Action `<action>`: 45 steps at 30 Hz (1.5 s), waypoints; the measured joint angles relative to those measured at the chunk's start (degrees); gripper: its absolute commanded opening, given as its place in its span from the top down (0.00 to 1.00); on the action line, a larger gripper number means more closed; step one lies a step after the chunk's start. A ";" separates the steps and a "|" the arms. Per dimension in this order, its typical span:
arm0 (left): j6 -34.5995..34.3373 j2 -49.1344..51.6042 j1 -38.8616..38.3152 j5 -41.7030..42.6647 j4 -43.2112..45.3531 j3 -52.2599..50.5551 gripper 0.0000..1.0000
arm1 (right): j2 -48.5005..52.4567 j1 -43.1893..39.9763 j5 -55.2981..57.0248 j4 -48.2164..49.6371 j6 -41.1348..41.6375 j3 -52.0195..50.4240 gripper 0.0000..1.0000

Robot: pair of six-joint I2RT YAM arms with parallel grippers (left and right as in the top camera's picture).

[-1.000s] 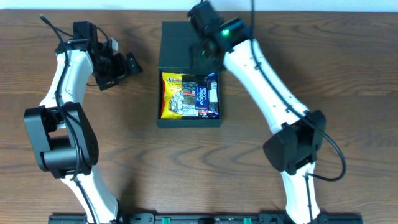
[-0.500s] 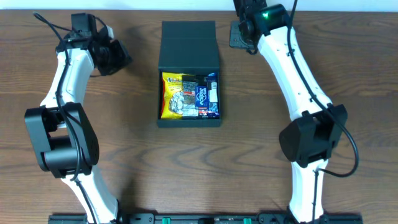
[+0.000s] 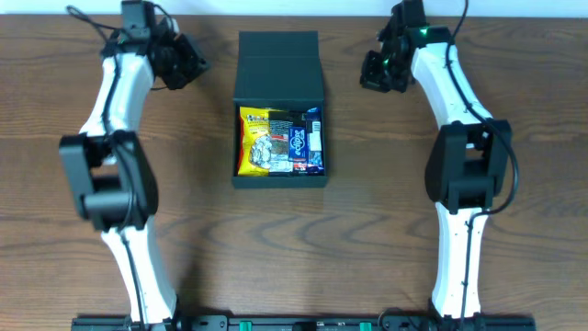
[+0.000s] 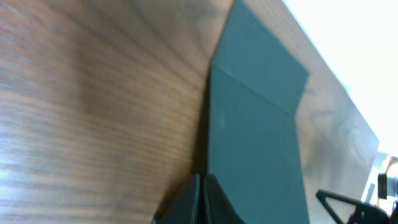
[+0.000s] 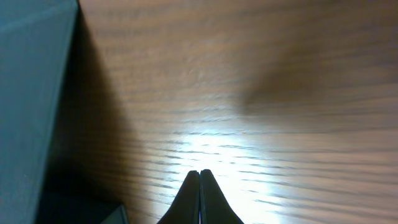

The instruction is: Pack container

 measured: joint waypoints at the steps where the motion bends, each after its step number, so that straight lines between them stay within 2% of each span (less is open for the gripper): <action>1: 0.02 2.54 -0.20 0.35 -1.62 2.80 0.94 | 0.28 0.13 -1.09 0.04 -0.24 -0.11 0.98; 5: 0.26 9.18 -0.48 1.16 -8.22 10.51 0.95 | 0.28 0.57 -6.05 1.62 -0.85 -0.20 0.98; 10: 1.38 11.04 -1.81 1.46 -10.69 11.98 0.94 | 1.22 1.09 -11.78 2.51 -1.29 -0.20 0.98; 18: 1.73 11.21 -4.44 1.97 -10.93 12.15 0.94 | 4.55 2.64 -17.33 3.52 -1.49 -0.20 0.98; 24: 1.77 11.21 -4.59 1.68 -11.02 12.17 0.94 | 5.92 4.85 -22.08 7.80 -1.62 -0.22 0.99; 45: 3.50 11.21 -3.72 2.36 -10.80 12.17 0.95 | 6.84 3.43 -39.65 18.99 -1.88 -0.22 0.98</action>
